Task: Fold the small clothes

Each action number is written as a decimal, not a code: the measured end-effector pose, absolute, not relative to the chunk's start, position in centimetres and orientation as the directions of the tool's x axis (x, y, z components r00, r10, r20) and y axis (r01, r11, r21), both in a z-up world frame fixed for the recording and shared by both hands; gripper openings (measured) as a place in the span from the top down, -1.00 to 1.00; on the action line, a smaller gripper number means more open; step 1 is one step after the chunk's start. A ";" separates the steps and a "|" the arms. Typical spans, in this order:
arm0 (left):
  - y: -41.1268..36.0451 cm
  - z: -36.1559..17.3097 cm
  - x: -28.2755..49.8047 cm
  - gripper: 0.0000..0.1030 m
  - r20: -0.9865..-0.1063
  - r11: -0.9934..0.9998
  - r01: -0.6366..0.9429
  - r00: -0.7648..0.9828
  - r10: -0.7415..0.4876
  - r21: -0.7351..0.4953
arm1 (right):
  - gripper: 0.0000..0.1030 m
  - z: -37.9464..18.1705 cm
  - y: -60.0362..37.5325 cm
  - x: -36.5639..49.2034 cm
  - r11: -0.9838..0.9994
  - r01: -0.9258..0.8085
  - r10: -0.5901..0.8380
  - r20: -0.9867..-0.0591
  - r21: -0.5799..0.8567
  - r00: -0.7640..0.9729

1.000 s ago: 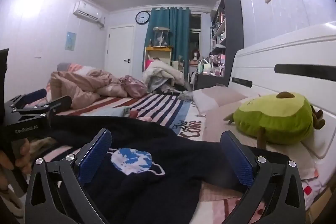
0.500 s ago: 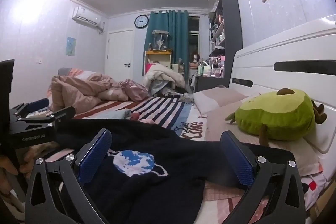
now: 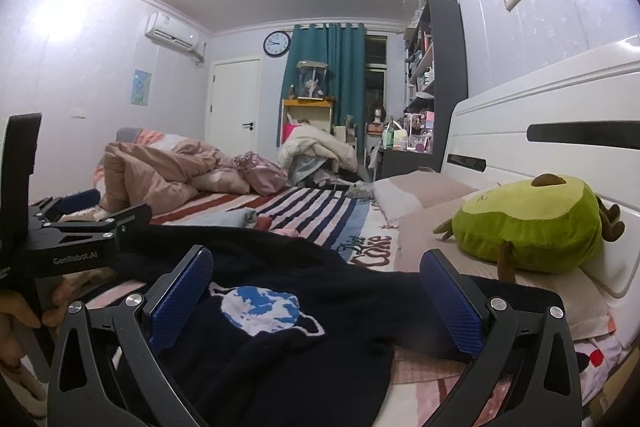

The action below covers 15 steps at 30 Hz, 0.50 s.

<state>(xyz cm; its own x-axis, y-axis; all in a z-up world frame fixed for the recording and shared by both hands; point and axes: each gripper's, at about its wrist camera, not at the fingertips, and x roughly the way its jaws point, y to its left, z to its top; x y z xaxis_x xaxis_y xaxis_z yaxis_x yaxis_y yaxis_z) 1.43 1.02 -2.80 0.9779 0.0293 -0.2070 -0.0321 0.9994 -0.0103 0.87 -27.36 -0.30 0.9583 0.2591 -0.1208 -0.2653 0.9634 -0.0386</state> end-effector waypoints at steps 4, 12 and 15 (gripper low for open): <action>1.3 -2.9 1.3 -0.98 -0.209 0.999 -0.042 0.977 0.039 -0.008 | -1.00 -0.3 -27.5 1.0 0.961 -0.274 0.269 -0.122 -0.027 0.955; 1.9 -3.1 1.4 -0.98 -0.226 0.999 -0.042 0.973 0.034 -0.032 | -1.00 -0.3 -27.5 0.9 0.962 -0.274 0.270 -0.122 -0.019 0.955; 2.1 -3.1 1.4 -0.98 -0.231 0.999 -0.046 0.972 0.038 -0.029 | -1.00 -0.3 -27.7 1.1 0.961 -0.276 0.272 -0.121 -0.016 0.955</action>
